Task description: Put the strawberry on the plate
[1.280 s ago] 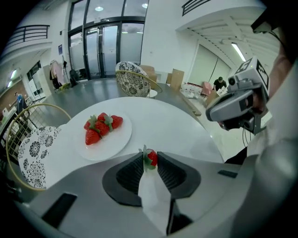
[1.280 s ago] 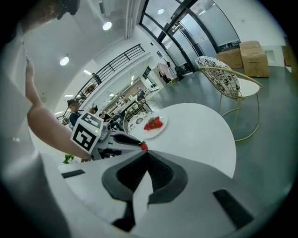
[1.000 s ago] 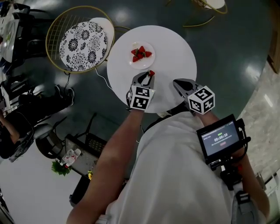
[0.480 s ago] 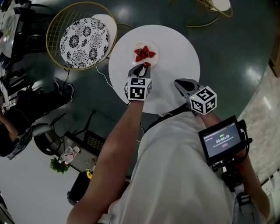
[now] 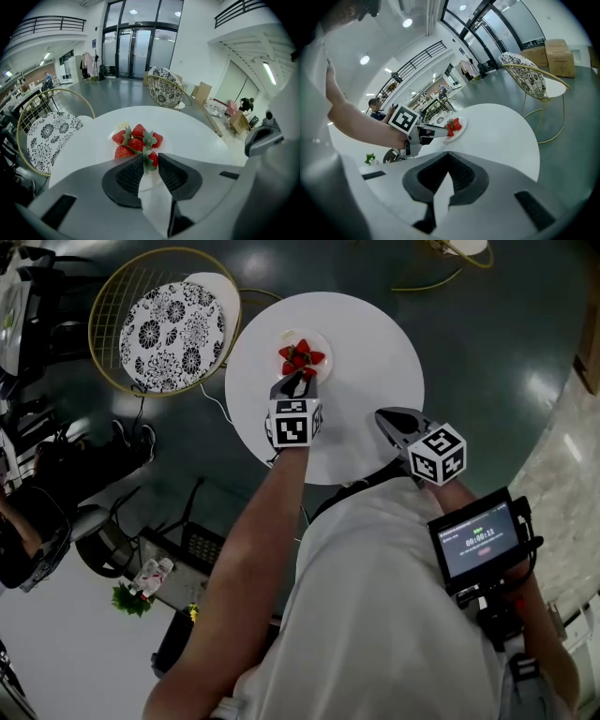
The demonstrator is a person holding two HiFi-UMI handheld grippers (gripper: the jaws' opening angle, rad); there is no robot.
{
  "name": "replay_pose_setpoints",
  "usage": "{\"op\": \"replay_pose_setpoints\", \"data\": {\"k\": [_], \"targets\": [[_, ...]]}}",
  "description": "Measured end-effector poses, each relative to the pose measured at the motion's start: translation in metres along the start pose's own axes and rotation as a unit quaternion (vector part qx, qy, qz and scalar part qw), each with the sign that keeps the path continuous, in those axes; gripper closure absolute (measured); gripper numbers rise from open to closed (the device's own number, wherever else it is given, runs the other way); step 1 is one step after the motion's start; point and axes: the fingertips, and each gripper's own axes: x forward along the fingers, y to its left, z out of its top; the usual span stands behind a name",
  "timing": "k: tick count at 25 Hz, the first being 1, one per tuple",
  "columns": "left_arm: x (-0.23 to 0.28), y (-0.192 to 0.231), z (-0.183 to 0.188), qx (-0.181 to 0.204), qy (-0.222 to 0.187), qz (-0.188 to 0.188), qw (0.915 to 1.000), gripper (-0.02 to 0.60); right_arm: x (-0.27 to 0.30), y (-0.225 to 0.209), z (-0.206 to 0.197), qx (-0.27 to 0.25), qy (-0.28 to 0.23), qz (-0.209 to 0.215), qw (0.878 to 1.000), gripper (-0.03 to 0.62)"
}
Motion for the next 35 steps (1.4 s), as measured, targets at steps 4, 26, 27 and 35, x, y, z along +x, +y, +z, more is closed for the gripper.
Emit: {"op": "replay_pose_setpoints", "data": {"k": [4, 26, 27, 35], "targets": [[0.0, -0.002, 0.0, 0.002, 0.002, -0.004, 1.0, 0.5, 0.0, 0.0, 0.002, 0.0, 0.0, 0.0, 1.0, 0.588], [-0.04, -0.005, 0.003, -0.002, -0.061, 0.009, 0.9981, 0.466, 0.009, 0.005, 0.012, -0.032, -0.005, 0.025, 0.999, 0.588], [-0.043, -0.006, 0.002, -0.004, -0.064, 0.009, 0.9979, 0.467, 0.01, 0.005, 0.013, -0.035, -0.005, 0.027, 0.999, 0.588], [-0.066, -0.008, -0.016, -0.025, -0.078, 0.011, 0.9966, 0.506, 0.011, 0.001, 0.03, -0.057, -0.014, 0.029, 0.998, 0.588]]}}
